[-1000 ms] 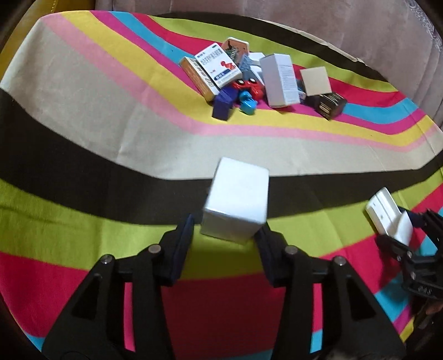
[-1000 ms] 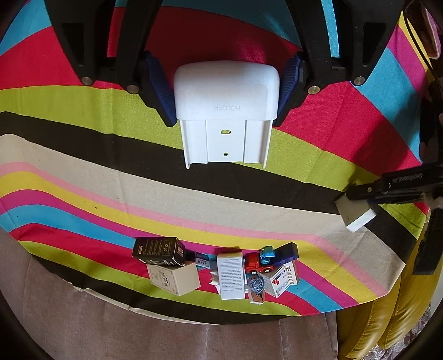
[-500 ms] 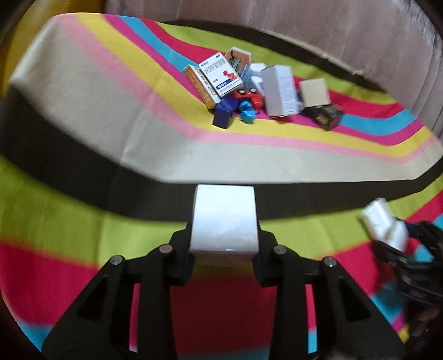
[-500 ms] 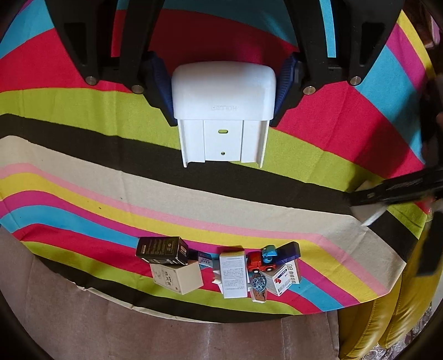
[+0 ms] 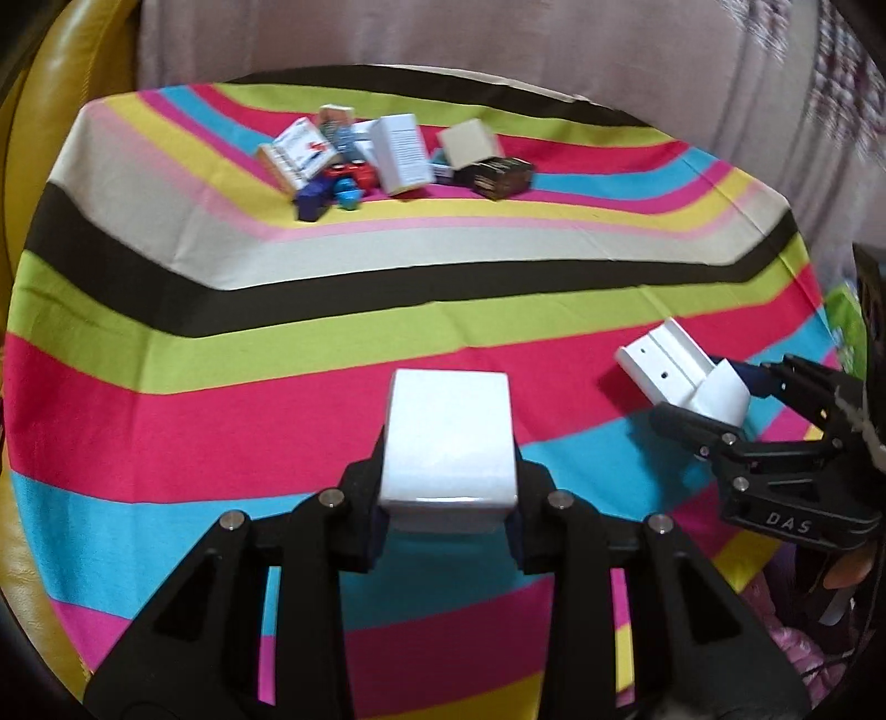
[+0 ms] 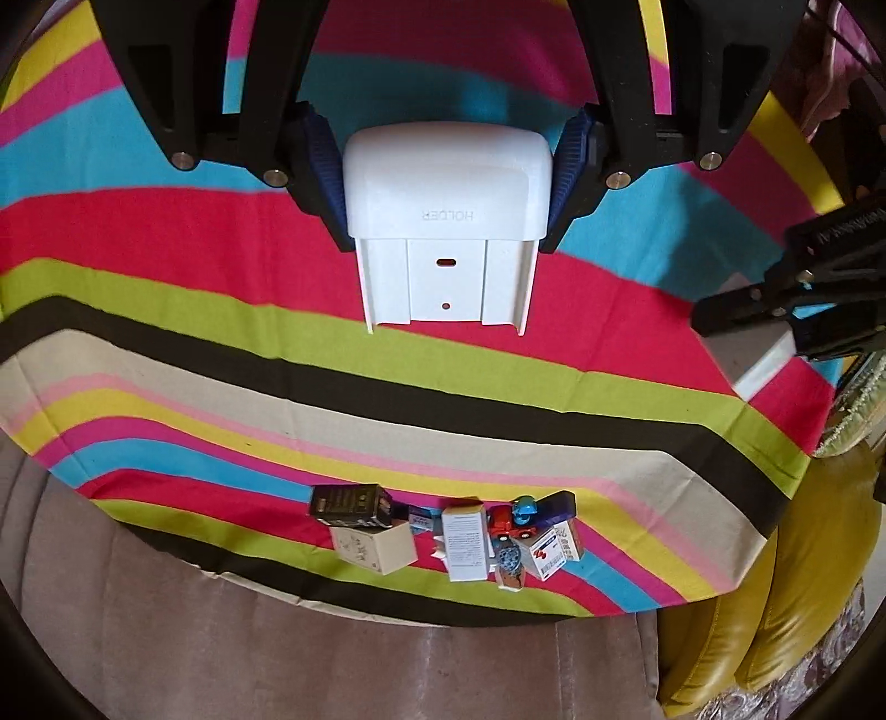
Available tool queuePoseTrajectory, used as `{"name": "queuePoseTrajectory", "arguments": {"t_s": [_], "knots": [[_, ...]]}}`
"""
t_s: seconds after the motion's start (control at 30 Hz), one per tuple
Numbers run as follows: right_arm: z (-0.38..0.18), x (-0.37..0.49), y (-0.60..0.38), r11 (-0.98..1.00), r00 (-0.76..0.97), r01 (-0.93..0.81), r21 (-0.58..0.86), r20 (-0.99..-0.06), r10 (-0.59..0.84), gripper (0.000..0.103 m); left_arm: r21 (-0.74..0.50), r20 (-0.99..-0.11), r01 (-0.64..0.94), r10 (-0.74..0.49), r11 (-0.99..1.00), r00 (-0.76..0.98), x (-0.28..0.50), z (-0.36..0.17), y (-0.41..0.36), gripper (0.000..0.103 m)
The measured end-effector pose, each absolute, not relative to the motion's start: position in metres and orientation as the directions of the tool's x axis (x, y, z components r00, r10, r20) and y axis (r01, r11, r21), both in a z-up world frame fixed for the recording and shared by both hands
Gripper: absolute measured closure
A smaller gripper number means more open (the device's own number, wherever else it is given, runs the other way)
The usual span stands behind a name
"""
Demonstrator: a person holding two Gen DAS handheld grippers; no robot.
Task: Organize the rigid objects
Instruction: 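Carry the white holder and white box over the storage box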
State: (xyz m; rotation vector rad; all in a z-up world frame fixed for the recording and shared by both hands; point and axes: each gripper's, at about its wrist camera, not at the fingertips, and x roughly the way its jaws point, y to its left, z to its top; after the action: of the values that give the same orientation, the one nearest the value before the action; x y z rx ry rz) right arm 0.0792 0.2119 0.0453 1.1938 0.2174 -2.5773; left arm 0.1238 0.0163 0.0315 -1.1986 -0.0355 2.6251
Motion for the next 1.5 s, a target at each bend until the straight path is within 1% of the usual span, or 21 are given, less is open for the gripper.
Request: {"name": "queuePoseTrajectory", "arguments": {"t_s": [0.47,0.6,0.83,1.17,1.3,1.5], "knots": [[0.067,0.145,0.266,-0.967,-0.654,0.253,-0.007,-0.738,-0.166,0.039,-0.046,-0.759,-0.393,0.289,-0.918,-0.584,0.149,0.044,0.087,0.065],[0.076,0.165,0.287,-0.979,-0.68,0.203,-0.01,-0.721,-0.133,0.039,-0.024,-0.76,-0.45,0.309,-0.893,-0.572,0.157,0.052,0.112,0.065],[0.085,0.206,0.334,-0.995,-0.707,0.096,0.025,-0.702,-0.086,0.039,0.009,-0.76,-0.558,0.357,-0.83,-0.543,0.172,0.064,0.162,0.065],[0.086,0.256,0.4,-0.996,-0.727,-0.084,0.041,-0.686,0.033,0.039,0.12,-0.766,-0.735,0.409,-0.667,-0.496,0.204,0.076,0.252,0.065],[0.083,0.271,0.421,-0.988,-0.722,-0.143,0.053,-0.689,0.068,0.039,0.11,-0.782,-0.794,0.44,-0.598,-0.441,0.215,0.08,0.284,0.065],[0.076,0.294,0.45,-0.972,-0.71,-0.228,0.054,-0.693,0.128,0.039,0.146,-0.802,-0.86,0.45,-0.489,-0.392,0.239,0.079,0.331,0.065]]}}
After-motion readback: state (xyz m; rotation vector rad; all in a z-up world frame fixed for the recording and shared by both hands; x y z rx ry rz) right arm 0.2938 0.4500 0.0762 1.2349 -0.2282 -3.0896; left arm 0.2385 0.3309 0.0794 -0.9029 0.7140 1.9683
